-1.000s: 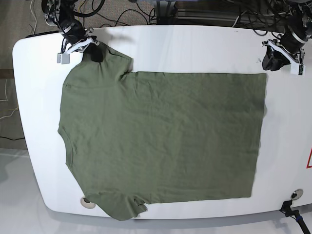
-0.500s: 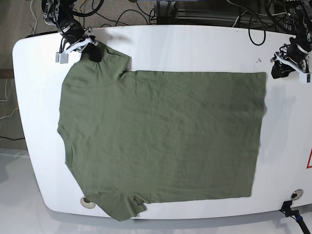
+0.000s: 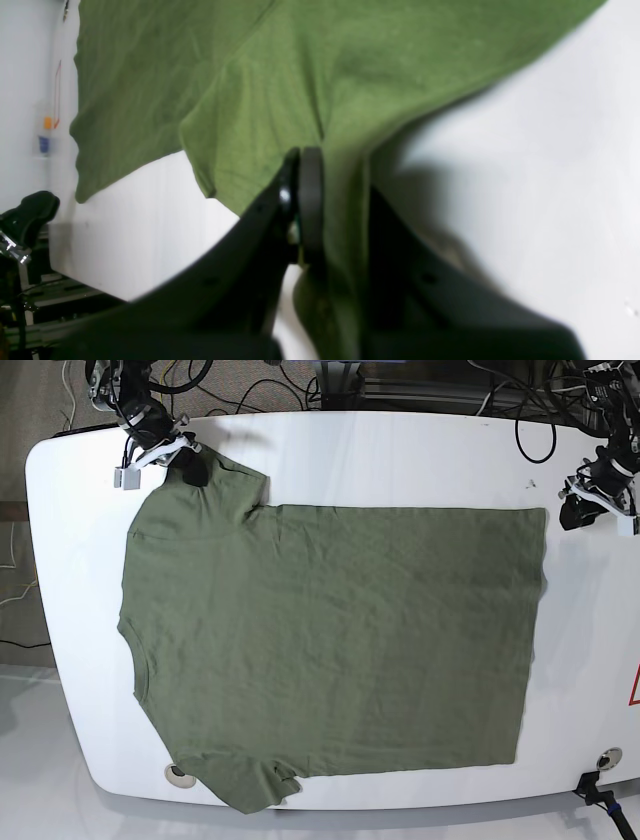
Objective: Fold the T-shirt properly
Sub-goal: 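Move the left gripper to the shirt's hem corner and grasp it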
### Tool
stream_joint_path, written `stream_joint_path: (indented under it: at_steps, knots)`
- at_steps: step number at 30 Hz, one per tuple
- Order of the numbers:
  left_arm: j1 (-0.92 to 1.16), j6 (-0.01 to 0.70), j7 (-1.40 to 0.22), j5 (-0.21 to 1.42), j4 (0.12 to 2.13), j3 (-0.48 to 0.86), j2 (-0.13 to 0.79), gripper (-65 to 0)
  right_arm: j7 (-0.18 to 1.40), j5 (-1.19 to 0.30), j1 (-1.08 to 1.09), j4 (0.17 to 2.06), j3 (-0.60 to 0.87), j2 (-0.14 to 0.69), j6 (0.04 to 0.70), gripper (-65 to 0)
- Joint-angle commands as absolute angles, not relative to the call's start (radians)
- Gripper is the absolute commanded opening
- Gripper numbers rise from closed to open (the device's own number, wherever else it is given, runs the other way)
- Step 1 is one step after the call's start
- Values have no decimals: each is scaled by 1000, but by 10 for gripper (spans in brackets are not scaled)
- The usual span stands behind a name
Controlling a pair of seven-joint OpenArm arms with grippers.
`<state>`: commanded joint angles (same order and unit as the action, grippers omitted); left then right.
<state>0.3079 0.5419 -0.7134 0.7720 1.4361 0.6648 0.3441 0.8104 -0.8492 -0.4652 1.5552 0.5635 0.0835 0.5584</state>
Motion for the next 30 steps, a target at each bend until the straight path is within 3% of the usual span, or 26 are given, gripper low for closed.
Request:
stream_joint_path:
  at_steps: [20,30]
  knots:
    - [284,557,-688,760,1282,624,330,-473,841,-862,-463,1561,560,79,564,-650]
    - [271,555,-690,754,1248,568,324,-523,846,-851,-465,1564,556,82,563,-650]
